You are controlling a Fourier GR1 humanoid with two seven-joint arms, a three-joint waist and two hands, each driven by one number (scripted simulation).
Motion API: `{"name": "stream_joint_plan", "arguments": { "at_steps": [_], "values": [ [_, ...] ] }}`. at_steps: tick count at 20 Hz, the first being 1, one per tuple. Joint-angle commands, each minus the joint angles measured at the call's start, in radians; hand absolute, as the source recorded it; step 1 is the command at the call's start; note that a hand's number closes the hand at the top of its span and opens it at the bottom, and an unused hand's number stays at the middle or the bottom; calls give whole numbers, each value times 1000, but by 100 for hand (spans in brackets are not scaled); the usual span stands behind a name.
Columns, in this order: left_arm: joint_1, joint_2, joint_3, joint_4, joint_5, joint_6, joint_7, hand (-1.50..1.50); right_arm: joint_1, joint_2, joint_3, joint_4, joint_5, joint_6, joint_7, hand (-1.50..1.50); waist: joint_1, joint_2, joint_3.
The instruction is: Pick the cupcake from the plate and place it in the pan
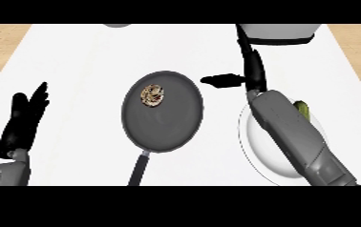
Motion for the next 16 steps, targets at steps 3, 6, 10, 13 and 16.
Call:
{"name": "stream_joint_plan", "arguments": {
  "at_steps": [3, 6, 10, 13, 16],
  "values": [
    [29, -1, 10, -9, 6, -14, -16, 0, 162, -238, -76, -176, -48, 213, -6, -150, -13, -3, 0],
    [18, -25, 5, 27, -10, 7, -34, 0, 241, -312, -115, -222, -61, 313, -36, -150, -11, 0, 0],
    [-48, 19, 37, 39, 7, -16, 22, 0, 359, -426, -171, -342, -87, 406, -38, -150, -17, -2, 0],
    [3, -8, 28, -1, 4, -17, -15, 0, 369, -461, -241, -283, -75, 498, -68, -150, -3, 1, 0],
    [-7, -17, 18, 4, -7, -27, -8, 0, 357, -432, -305, -181, -32, 565, -137, -150, 3, 3, 0]
  ]
}}
